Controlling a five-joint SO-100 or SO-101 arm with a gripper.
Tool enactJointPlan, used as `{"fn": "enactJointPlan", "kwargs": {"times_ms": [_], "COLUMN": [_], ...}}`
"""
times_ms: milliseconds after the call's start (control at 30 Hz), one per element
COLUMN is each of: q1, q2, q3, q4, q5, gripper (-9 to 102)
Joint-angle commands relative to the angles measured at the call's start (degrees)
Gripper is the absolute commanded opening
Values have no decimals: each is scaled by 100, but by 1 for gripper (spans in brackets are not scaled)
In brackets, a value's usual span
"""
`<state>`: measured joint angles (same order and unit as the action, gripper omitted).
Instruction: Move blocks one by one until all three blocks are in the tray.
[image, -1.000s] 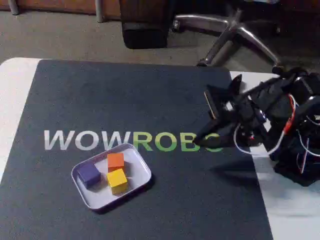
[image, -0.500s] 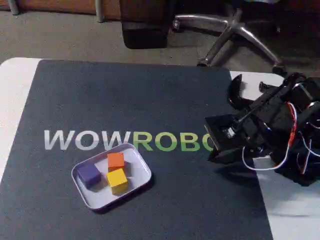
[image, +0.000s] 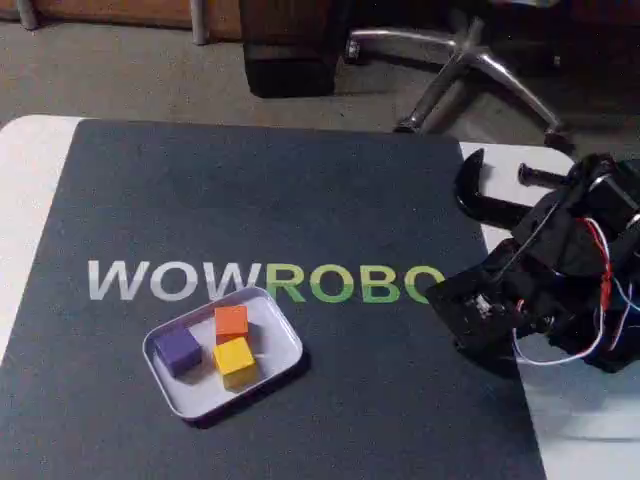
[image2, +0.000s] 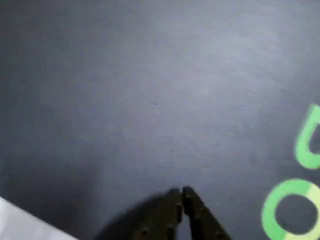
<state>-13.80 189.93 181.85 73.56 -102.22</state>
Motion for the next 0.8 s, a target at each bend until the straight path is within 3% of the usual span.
{"fn": "enactJointPlan", "kwargs": {"times_ms": [0, 767], "q1": [-79, 62], "q2": [-18, -18], "q3": [-18, -18], "q4": [26, 53], "q5": [35, 26], "gripper": [-6, -4]}}
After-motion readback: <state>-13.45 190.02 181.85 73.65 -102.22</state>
